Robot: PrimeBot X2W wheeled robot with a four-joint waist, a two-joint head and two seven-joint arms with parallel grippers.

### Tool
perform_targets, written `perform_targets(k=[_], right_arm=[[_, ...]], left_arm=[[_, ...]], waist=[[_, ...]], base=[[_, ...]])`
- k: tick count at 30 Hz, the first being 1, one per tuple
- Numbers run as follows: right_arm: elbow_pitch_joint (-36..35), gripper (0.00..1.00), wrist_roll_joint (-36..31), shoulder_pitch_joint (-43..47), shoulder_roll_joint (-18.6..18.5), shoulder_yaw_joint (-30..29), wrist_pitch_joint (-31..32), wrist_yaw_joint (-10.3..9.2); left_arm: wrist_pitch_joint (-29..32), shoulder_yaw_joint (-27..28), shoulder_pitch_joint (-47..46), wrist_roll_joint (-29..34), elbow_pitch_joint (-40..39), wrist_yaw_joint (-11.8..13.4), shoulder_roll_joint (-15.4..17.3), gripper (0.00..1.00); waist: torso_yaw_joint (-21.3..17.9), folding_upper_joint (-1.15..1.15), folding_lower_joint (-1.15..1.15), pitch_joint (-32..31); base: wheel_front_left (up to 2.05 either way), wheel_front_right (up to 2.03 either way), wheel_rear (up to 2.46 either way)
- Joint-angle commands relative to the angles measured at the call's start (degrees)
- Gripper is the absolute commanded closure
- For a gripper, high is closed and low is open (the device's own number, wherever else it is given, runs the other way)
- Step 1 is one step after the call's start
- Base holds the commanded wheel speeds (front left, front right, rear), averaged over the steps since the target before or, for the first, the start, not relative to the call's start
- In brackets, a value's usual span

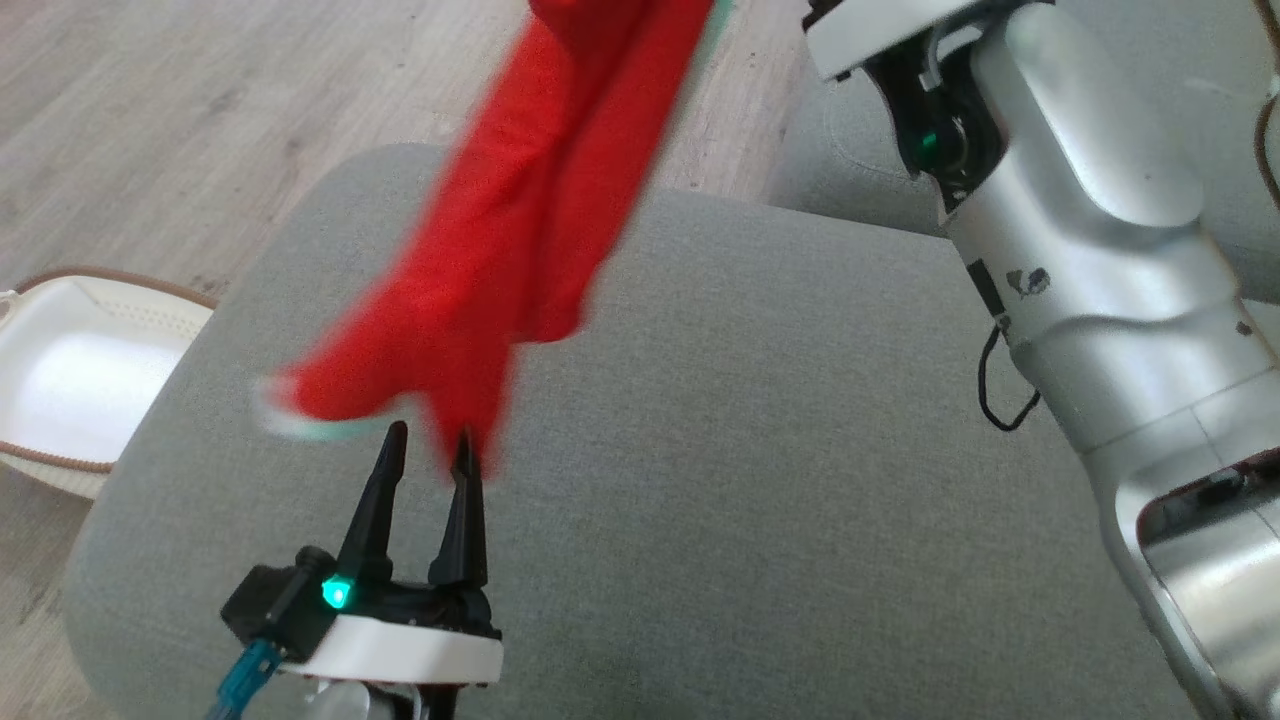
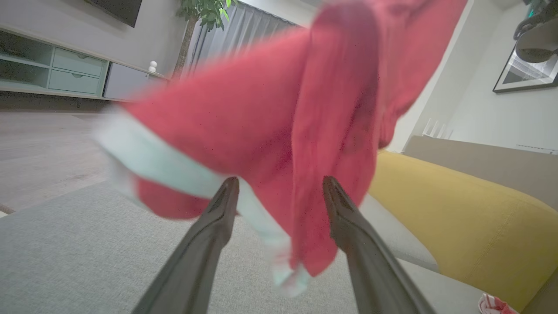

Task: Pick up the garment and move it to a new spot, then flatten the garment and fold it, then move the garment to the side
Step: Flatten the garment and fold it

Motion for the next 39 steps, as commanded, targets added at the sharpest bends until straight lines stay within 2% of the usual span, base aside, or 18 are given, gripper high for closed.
perform_targets(k=[1, 6, 9, 12, 13, 14, 18, 21, 27, 33, 39], right_arm=[[-0.4, 1.00, 0.0, -0.2, 0.9, -0.6, -0.3, -0.05], [2.6, 1.00, -0.2, 6.9, 0.2, -2.3, -0.3, -0.05], [4.9, 1.00, 2.3, 14.2, -3.4, -3.0, -0.2, -0.05], [9.5, 1.00, 1.8, 19.0, -8.5, -3.0, 0.5, -0.05], [11.7, 0.27, 0.1, 19.7, -10.3, -2.8, 0.4, -0.05], [13.7, 0.00, -0.7, 20.1, -11.3, -3.3, 0.3, -0.05], [20.4, 0.00, -3.6, 19.2, -13.2, -7.0, -0.2, -0.05], [19.3, 0.00, -5.9, 18.2, -12.1, -8.8, -0.3, -0.05], [5.9, 0.00, -12.3, 22.7, -9.7, -12.9, -0.3, -0.05], [-9.6, 0.00, -17.0, 35.2, -4.4, -16.7, -0.3, -0.05], [-21.4, 0.00, -21.2, 48.2, -0.6, -19.0, -0.3, -0.05]], left_arm=[[-0.5, 1.9, -1.5, 1.0, -2.3, 0.1, 0.0, 0.00], [-0.5, 2.4, -1.3, 1.3, -2.7, 0.1, 0.0, 0.00], [-0.5, 2.3, -1.2, 1.2, -2.7, 0.1, 0.0, 0.00], [-0.5, 2.1, -1.5, 1.5, -2.6, 0.1, 0.0, 0.00], [-0.5, 2.0, -1.7, 1.6, -2.6, 0.1, 0.0, 0.00], [-0.5, 1.9, -2.0, 1.6, -2.6, 0.1, 0.0, 0.00], [-0.5, 1.7, -3.4, 1.8, -2.5, 0.1, 0.0, 0.00], [-0.5, 1.8, -4.1, 1.8, -2.6, 0.1, 0.0, 0.00], [-0.5, 3.6, -4.7, 1.7, -2.8, 0.1, 0.0, 0.00], [-0.5, 5.4, -3.6, 2.1, -3.4, 0.1, 0.0, 0.00], [-0.5, 5.7, -2.0, 3.4, -4.0, 0.1, 0.0, 0.00]], waist=[[-0.3, 0.00, 0.01, 0.2], [-1.5, 0.00, 0.01, 1.1], [-2.7, 0.00, 0.01, 2.0], [-4.4, 0.00, 0.01, 3.4], [-5.0, 0.00, 0.01, 3.8], [-5.6, 0.00, 0.01, 4.3], [-7.6, 0.00, 0.01, 5.8], [-9.1, 0.00, 0.01, 6.6], [-11.7, 0.00, 0.01, 6.0], [-14.2, 0.00, 0.01, 3.6], [-15.9, 0.00, 0.01, 2.1]], base=[[0.00, 0.00, 0.00], [0.00, 0.00, 0.00], [0.00, 0.00, 0.00], [0.00, 0.00, 0.00], [0.00, 0.00, 0.00], [0.00, 0.00, 0.00], [0.00, 0.00, 0.00], [0.00, 0.00, 0.00], [0.00, 0.00, 0.00], [0.00, 0.00, 0.00], [0.00, 0.00, 0.00]])
